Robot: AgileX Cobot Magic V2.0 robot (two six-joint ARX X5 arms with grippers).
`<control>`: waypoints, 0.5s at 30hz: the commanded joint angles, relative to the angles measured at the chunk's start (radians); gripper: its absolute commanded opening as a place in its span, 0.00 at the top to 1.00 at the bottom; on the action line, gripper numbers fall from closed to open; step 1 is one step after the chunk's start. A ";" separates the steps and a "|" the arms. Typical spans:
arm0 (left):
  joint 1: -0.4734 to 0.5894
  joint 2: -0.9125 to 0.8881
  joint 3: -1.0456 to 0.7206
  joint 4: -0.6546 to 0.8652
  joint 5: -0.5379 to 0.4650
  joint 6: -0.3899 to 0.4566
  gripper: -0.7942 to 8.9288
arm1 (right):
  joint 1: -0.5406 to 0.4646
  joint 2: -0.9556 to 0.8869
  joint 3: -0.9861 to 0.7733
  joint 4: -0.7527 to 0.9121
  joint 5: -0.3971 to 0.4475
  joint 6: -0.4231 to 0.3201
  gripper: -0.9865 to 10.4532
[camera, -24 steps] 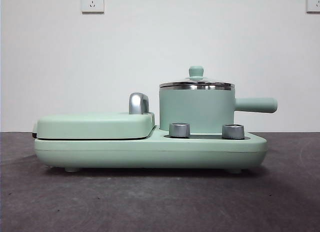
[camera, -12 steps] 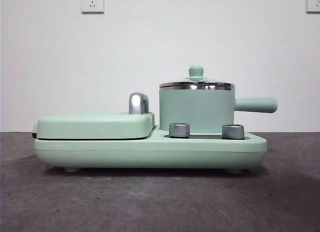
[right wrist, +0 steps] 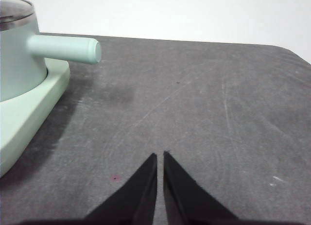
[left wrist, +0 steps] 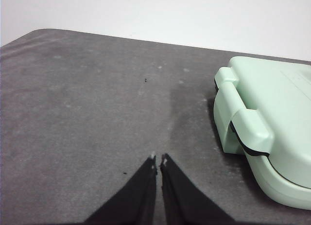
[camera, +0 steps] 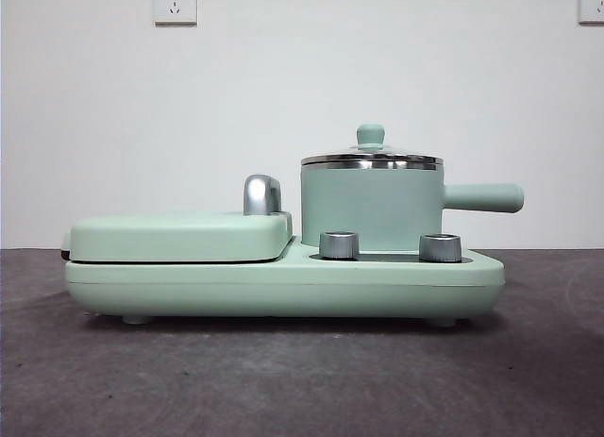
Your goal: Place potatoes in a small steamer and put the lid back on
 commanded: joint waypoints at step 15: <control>-0.001 -0.001 -0.019 -0.006 -0.006 0.000 0.90 | -0.006 -0.003 -0.005 -0.010 -0.019 0.005 0.90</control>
